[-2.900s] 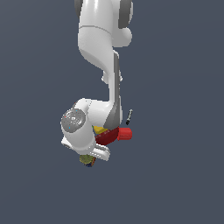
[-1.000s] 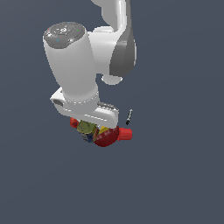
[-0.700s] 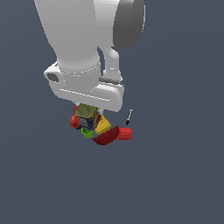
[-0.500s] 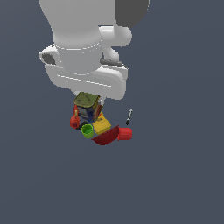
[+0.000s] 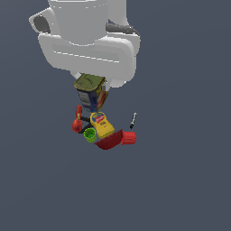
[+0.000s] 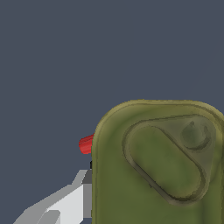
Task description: Pick up a designated object from a clutter of objects.
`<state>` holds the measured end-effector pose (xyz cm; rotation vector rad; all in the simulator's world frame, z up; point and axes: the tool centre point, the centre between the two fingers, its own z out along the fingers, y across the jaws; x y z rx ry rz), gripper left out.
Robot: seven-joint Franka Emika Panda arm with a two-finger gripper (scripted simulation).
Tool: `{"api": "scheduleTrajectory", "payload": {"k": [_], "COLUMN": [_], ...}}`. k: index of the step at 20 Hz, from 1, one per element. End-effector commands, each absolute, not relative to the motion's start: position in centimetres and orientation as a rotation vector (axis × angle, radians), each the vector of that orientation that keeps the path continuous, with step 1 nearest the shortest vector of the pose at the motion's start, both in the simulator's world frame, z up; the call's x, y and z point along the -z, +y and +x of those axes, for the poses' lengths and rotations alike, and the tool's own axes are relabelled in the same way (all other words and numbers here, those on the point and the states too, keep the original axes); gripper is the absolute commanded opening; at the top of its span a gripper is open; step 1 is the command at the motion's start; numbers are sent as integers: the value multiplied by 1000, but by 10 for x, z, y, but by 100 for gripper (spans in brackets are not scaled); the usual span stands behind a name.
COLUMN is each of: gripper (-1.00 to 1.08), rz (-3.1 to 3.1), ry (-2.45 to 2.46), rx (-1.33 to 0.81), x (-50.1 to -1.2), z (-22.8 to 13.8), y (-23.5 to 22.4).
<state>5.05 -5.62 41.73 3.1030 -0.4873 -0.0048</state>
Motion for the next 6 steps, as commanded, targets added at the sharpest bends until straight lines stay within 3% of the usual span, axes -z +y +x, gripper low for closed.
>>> {"api": "scheduleTrajectory", "payload": {"k": [1, 6], "gripper": [-100, -100], "rz": [3103, 3103], "ry": [-488, -488], "rx": [0, 0], "x": [-425, -426], "z": [50, 51], "y": [-55, -55]}}
